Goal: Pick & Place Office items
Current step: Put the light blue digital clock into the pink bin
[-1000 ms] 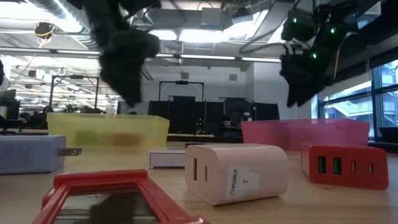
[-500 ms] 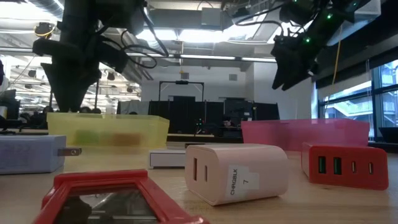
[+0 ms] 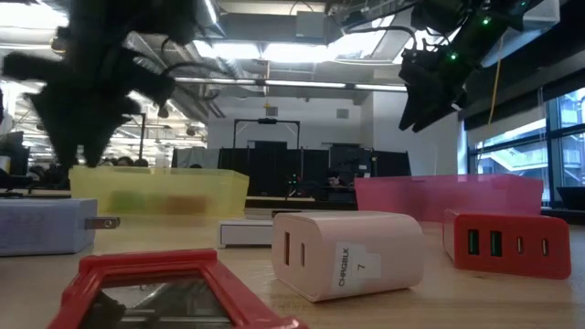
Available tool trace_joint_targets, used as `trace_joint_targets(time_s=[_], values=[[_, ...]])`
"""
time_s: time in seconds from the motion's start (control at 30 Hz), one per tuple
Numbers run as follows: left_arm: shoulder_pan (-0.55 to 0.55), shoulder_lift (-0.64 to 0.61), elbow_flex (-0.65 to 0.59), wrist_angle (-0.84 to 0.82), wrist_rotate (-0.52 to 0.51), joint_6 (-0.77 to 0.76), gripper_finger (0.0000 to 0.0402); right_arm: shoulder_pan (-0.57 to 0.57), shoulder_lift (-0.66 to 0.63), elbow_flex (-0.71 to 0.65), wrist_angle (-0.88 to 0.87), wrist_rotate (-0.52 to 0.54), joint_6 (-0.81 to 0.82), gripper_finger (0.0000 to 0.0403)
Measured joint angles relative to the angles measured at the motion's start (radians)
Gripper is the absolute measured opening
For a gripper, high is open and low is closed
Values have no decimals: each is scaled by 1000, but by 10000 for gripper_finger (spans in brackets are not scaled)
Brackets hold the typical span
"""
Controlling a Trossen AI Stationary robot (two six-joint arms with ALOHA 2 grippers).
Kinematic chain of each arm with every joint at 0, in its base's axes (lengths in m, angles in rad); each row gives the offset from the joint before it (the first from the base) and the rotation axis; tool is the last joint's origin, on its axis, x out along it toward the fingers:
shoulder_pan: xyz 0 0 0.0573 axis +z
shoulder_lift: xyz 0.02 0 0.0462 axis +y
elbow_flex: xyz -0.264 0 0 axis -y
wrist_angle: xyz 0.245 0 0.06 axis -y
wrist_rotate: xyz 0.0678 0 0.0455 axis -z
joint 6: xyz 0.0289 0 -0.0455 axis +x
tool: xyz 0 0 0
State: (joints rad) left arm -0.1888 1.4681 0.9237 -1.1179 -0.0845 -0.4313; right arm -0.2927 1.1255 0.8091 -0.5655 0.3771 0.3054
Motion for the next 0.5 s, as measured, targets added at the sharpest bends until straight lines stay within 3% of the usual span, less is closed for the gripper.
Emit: trace_joint_targets(time_s=[0.5], values=[[-39, 0, -253, 154, -2, -10, 251, 2, 0, 0, 9, 0, 0, 263]])
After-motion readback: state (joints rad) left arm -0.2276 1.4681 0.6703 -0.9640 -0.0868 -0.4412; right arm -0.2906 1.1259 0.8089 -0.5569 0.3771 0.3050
